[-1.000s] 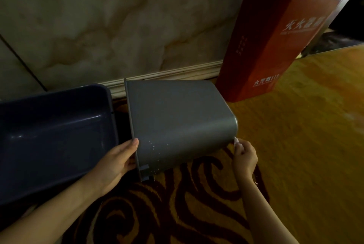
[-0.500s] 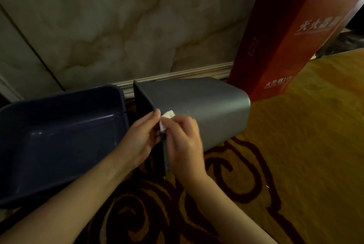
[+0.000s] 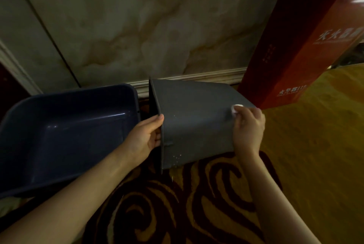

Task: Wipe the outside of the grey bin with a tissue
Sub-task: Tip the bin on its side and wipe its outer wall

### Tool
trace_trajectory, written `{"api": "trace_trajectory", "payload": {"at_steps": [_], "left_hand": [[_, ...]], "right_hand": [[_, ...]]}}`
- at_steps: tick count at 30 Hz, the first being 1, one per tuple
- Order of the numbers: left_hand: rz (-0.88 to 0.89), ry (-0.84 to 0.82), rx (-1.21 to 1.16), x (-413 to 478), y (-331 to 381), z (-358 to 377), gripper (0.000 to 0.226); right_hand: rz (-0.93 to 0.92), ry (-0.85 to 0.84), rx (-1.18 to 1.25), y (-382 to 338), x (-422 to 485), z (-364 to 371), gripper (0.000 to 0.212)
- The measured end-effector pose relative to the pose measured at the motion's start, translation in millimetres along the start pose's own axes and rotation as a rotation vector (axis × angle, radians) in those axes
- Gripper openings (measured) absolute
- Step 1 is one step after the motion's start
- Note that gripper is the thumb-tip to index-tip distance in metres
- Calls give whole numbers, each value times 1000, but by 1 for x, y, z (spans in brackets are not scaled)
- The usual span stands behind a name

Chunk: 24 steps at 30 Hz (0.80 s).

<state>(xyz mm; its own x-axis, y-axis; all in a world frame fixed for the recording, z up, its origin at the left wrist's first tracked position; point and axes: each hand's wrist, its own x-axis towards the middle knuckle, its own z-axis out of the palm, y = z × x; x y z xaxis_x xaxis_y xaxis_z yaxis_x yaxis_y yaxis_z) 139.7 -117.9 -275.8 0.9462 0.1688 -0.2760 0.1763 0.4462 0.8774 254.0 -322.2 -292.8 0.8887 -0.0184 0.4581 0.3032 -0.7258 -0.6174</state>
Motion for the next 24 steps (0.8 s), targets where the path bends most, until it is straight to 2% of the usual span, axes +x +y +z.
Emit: {"api": "trace_trajectory", "payload": {"at_steps": [2,4,6,8,12,18,22,24], "left_hand": [[-13,5,-15,1,1,1,28],[-9,16,-16,1,1,2,30],[5,9,-27,2,0,2,29],[4,2,-35,2,-1,0,28],[-16,-3,-21,3,-2,-3,27],[7,-43,-7,4,4,1,27],[40,-55,-44,6,9,13,30],[75,-62,-69,6,14,17,37]], "right_hand": [[-226,-63,90,-33,-14,3,21],[-451,-208,137,-66,-32,8,20],[-571,-338,159,-87,-40,13,20],[-606,-383,169,-91,-37,16,22],[-443,-277,116,-52,-20,15,26],[25,10,-10,41,7,4,25],[156,83,79,43,17,1,24],[158,115,141,23,10,-2,23]]}}
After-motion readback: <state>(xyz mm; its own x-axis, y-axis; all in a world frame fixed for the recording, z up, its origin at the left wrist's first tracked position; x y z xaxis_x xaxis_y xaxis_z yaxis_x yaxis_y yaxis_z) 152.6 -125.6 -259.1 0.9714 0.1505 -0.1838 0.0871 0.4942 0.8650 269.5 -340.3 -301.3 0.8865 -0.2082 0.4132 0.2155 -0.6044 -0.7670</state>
